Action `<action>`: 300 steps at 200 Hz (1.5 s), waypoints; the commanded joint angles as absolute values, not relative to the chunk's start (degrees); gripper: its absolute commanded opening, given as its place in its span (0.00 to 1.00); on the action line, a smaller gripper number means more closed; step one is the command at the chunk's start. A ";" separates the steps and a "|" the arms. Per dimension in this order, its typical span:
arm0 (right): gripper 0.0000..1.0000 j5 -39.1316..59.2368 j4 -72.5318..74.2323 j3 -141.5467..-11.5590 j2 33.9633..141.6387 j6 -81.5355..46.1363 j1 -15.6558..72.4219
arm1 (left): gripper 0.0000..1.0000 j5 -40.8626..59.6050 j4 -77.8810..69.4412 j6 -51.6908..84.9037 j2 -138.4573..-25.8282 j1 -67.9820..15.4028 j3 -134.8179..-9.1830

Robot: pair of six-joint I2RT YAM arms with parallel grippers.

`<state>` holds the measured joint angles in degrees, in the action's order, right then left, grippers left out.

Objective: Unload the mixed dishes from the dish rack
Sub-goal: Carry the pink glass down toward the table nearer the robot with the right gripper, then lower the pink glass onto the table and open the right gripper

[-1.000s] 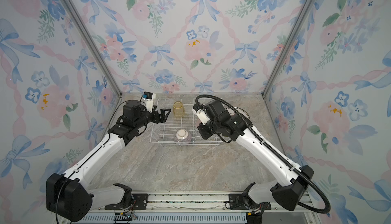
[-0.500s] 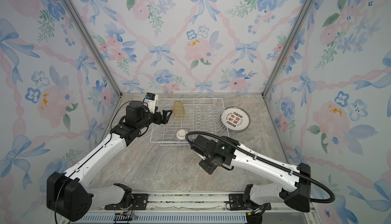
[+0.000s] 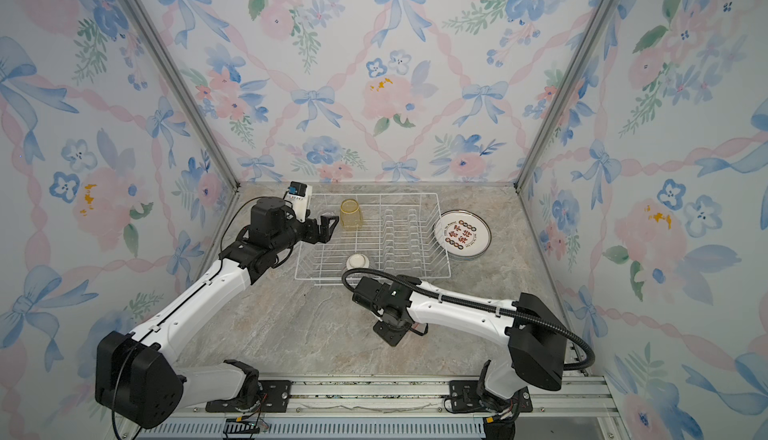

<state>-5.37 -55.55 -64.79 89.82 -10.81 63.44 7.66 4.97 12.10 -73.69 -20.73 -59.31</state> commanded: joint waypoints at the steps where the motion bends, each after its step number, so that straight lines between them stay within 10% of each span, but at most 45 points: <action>1: 0.00 -5.36 -53.09 -66.45 90.89 -7.90 62.24 | 0.98 6.86 6.64 10.73 -74.31 -21.07 -60.74; 177: 0.03 -3.00 -48.77 -67.31 94.43 -2.20 55.11 | 0.98 6.86 7.99 10.46 -76.79 -21.03 -62.14; 300: 0.47 -4.37 -49.78 -68.46 87.46 -2.35 54.89 | 0.98 5.39 10.62 9.62 -77.79 -21.03 -63.60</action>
<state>-3.42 -48.82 -66.24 91.98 -2.11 55.27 6.76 8.08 11.07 -76.60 -20.73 -61.80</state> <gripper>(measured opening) 0.456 0.979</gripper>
